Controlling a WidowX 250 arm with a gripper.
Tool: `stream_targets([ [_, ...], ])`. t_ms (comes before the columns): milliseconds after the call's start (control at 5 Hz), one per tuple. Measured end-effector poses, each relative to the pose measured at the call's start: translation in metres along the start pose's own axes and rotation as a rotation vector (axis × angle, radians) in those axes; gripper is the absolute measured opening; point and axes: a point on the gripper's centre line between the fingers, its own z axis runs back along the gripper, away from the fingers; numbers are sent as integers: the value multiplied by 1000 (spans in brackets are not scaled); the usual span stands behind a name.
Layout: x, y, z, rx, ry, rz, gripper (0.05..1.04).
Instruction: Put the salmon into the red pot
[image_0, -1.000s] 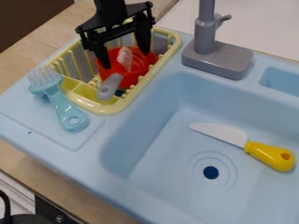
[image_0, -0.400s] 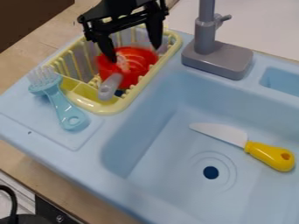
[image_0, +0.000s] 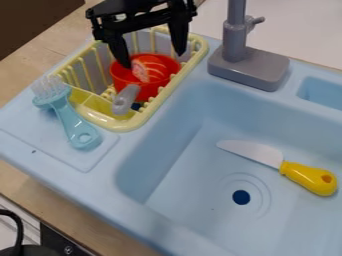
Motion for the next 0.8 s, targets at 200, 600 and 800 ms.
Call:
stream_targets([
  [200,-9,0,5,-2,5,-54,1000],
  [600,-44,-5,12,-21,25,-237,1000],
  [800,-66,-18,14,-23,36,-341,1000],
])
